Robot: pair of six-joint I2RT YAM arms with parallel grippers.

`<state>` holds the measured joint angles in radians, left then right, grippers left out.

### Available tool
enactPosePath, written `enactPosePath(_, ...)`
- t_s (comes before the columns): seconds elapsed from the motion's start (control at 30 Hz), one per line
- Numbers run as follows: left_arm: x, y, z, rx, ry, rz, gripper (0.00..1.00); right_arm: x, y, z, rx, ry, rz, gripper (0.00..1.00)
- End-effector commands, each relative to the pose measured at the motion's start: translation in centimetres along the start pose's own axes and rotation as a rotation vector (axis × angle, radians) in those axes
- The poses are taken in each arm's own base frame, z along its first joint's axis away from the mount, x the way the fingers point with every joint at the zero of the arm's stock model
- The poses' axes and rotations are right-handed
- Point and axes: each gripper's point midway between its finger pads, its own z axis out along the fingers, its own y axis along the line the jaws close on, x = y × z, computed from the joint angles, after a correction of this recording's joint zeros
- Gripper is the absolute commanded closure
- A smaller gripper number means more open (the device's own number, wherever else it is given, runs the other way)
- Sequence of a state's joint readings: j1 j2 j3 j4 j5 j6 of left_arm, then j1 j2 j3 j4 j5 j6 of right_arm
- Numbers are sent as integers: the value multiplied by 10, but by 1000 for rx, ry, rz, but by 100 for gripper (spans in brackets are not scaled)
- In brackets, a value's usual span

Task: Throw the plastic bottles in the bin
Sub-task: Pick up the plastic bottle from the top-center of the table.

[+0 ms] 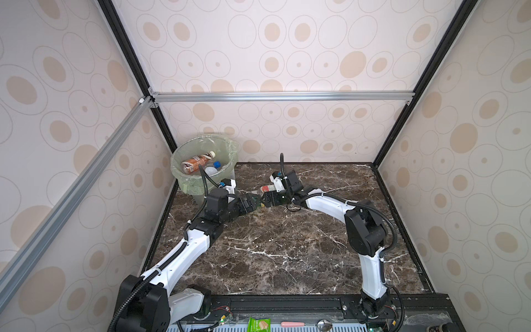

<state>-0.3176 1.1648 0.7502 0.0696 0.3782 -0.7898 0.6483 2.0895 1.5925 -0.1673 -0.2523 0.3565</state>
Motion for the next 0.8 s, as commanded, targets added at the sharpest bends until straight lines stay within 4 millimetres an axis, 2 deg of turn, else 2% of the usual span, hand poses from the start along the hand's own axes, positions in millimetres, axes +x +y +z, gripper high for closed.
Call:
enactPosePath(0.0,-11,-10,-7,65,-36,-40,1,-9,19,8,-59,-15,8,4)
enactPosePath(0.3,-11,14,-24,42,-73,-90,1,-16,39,32,-104,-12,23,6)
enactPosePath(0.6,-4,34,-31,7,-75,-109,1,-17,56,55,-139,-2,25,7)
enactPosePath(0.77,0,36,-33,23,-61,-117,1,-12,60,67,-143,19,25,8)
